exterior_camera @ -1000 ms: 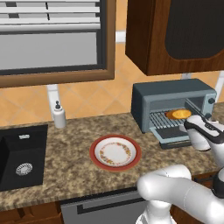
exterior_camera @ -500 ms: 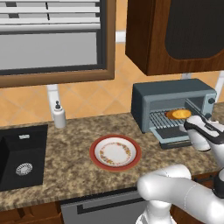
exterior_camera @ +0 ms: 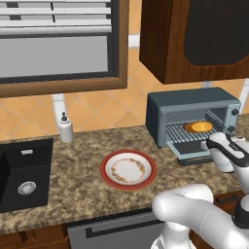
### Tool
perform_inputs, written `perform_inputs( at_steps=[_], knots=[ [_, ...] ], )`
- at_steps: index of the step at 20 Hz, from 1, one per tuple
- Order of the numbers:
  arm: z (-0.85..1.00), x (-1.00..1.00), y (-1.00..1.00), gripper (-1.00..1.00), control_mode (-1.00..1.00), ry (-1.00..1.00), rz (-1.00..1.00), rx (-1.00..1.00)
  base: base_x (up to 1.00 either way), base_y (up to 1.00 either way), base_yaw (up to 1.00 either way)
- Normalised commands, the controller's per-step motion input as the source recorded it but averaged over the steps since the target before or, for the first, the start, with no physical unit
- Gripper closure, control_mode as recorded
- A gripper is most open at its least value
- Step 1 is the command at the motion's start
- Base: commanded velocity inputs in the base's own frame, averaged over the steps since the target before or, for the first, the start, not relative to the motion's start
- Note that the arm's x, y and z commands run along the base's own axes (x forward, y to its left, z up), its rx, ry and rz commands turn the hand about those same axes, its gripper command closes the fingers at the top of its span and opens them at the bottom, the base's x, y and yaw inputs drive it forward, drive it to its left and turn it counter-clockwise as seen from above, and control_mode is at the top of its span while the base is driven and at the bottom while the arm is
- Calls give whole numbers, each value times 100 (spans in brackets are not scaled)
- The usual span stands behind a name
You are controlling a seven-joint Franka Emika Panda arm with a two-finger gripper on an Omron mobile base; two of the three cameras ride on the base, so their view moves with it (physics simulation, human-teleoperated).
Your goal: Pick up the kebab skewer and baguette bread, and place them inside the toaster oven. Close the toaster oven door and start by setting the timer.
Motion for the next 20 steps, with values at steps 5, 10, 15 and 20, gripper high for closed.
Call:
perform_inputs(
  at_steps=[5, 10, 15, 20],
  knots=[
    [-2, 0, 0, -100, -100, 0, 0, 0, 0, 0, 0],
    [0, 2, 0, -100, -100, 0, 0, 0, 0, 0, 0],
    [0, 10, 0, -100, -100, 0, 0, 0, 0, 0, 0],
    [-5, 3, 0, -100, -100, 0, 0, 0, 0, 0, 0]
  ],
)
